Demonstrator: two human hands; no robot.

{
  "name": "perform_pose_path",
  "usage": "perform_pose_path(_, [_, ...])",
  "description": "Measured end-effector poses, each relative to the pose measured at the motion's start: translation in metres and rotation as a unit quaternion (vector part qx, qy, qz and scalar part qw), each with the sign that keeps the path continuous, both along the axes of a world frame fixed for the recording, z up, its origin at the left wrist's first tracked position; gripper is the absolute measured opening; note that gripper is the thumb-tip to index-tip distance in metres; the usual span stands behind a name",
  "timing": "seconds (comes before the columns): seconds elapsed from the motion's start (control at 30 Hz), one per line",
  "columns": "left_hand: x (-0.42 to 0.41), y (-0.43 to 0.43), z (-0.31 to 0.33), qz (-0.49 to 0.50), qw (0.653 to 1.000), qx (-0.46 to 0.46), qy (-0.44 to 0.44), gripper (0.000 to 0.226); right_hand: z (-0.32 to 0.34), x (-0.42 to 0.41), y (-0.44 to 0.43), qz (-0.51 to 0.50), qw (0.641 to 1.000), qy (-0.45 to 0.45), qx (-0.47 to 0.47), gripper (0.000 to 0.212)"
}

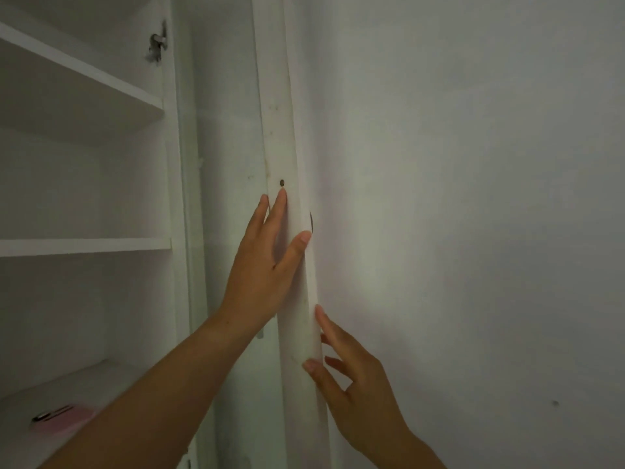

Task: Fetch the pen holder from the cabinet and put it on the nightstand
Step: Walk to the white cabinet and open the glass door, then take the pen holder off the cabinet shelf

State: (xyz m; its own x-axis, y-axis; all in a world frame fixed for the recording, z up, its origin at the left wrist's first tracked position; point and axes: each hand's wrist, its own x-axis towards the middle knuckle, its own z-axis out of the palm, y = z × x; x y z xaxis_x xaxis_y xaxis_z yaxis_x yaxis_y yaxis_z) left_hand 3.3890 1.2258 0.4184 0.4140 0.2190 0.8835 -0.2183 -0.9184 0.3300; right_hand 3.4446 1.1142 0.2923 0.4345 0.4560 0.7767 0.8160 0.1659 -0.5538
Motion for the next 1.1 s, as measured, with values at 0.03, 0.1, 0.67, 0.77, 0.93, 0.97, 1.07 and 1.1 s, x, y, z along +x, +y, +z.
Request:
perform_pose_path(0.03, [0.003, 0.0, 0.0, 0.008, 1.0, 0.001, -0.003, 0.064, 0.0, 0.005, 0.0, 0.003, 1.0, 0.002, -0.001, 0.053])
perform_pose_path(0.1, [0.009, -0.002, 0.0, 0.016, 1.0, 0.003, -0.004, 0.065, -0.001, 0.013, 0.0, 0.009, 1.0, 0.0, -0.002, 0.053])
perform_pose_path(0.67, [0.067, 0.001, -0.013, 0.064, 0.993, 0.07, 0.076, 0.069, -0.006, 0.084, -0.001, -0.01, 1.0, 0.005, 0.022, 0.055])
perform_pose_path(0.77, [0.07, 0.001, -0.015, 0.082, 0.992, 0.075, 0.063, 0.069, -0.007, 0.088, -0.002, -0.005, 1.0, 0.0, 0.021, 0.055])
perform_pose_path(0.93, [0.071, 0.005, -0.015, 0.078, 0.992, 0.079, 0.058, 0.068, -0.006, 0.086, -0.002, 0.001, 1.0, 0.002, 0.027, 0.051])
perform_pose_path(0.97, [0.071, 0.005, -0.015, 0.076, 0.992, 0.079, 0.058, 0.069, -0.006, 0.086, -0.002, 0.001, 1.0, 0.001, 0.028, 0.052])
perform_pose_path(1.07, [0.069, 0.006, -0.015, 0.063, 0.993, 0.075, 0.066, 0.07, -0.005, 0.082, -0.004, -0.008, 0.999, -0.007, 0.033, 0.051])
perform_pose_path(1.1, [0.067, 0.008, -0.015, 0.053, 0.993, 0.077, 0.069, 0.068, -0.004, 0.081, -0.004, -0.015, 0.999, -0.014, 0.036, 0.05])
